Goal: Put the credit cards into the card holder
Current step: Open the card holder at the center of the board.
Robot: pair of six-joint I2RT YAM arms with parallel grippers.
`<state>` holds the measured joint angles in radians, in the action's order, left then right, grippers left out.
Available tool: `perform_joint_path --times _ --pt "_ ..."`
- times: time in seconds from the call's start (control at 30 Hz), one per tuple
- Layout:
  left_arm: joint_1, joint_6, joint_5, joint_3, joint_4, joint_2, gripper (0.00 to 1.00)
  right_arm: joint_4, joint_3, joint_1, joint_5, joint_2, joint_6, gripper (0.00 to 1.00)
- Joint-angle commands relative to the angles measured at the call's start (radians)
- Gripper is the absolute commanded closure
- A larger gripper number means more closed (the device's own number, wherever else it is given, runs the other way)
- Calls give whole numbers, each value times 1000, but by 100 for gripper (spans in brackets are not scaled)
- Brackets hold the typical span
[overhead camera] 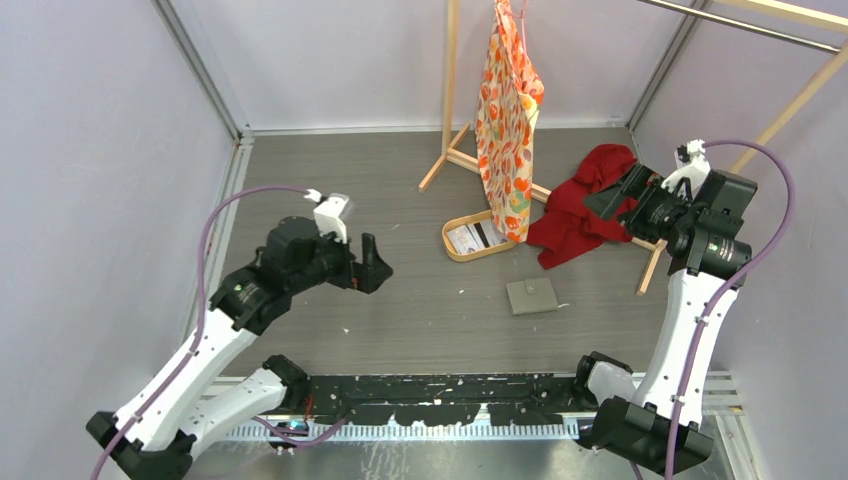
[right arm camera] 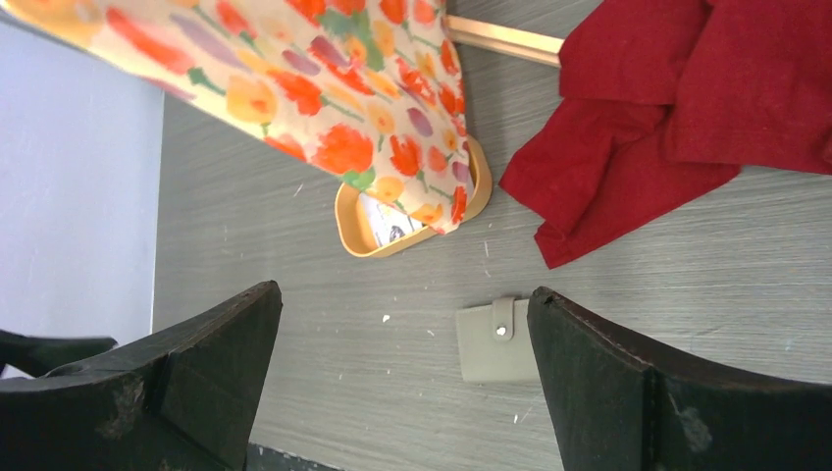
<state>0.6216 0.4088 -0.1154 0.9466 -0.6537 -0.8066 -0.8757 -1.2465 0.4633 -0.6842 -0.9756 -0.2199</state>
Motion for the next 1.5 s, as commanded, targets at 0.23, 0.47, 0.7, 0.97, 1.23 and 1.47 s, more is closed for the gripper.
perform_joint_path --times 0.23,0.47,0.7,0.97,1.23,1.47 --pt "121 169 -43 -231 393 -1 0 120 20 34 57 19 -93 0" --pt "130 274 -115 -333 634 -37 0 3 76 -12 -185 18 344 0" --pt "132 459 -225 -421 889 -157 0 -80 207 -207 -24 -8 728 0" --pt "133 583 -242 -480 1005 -213 2 40 286 -303 112 -217 715 0" --pt "132 652 -170 -544 1107 -227 4 86 344 -461 233 -350 697 6" --pt "134 729 -187 -553 1119 -252 12 98 318 -565 323 -461 673 30"
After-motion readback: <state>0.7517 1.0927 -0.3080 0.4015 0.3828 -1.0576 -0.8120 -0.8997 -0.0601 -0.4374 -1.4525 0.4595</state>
